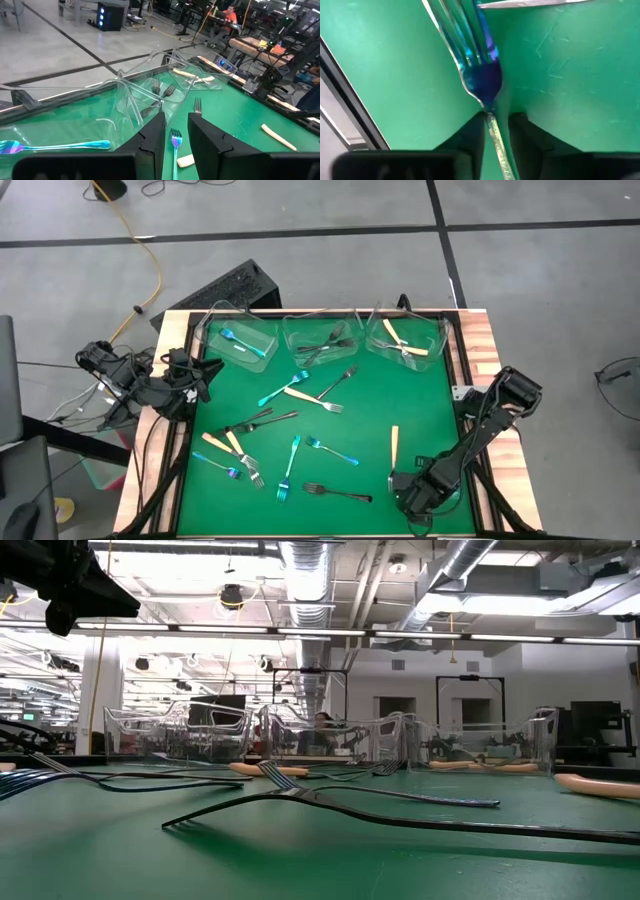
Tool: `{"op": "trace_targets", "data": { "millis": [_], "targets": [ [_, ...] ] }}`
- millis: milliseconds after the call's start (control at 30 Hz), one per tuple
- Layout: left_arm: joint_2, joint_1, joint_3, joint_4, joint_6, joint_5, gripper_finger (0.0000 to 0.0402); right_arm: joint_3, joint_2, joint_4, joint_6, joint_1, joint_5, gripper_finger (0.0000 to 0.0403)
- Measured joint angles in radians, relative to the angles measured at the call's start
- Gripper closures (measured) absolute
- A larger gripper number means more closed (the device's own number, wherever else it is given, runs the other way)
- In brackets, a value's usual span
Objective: Sort silverware by color (type)
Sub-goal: Put the blue fork into the left transparent bin
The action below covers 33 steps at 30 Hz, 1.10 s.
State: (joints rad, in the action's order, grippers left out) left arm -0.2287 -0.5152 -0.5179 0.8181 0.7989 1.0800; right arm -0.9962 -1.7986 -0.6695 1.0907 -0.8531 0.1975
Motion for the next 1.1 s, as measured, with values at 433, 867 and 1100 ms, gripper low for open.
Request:
{"op": "trace_targets", "data": {
  "millis": [433,867,1100],
  "targets": [
    [0.0,0.0,0.0,0.0,0.01,-0.002,0.0333,0.006,0.04,0.008,-0.026,0.02,0.014,0.0374],
    [0.0,0.0,0.0,0.0,0.01,-0.001,0.0333,0.007,0.263,0.019,-0.055,0.112,-0.028,0.0374],
    [0.0,0.0,0.0,0.0,0.01,-0.006,0.0333,-0.016,0.396,0.017,-0.234,0.247,-0.199,0.0374]
  ]
}}
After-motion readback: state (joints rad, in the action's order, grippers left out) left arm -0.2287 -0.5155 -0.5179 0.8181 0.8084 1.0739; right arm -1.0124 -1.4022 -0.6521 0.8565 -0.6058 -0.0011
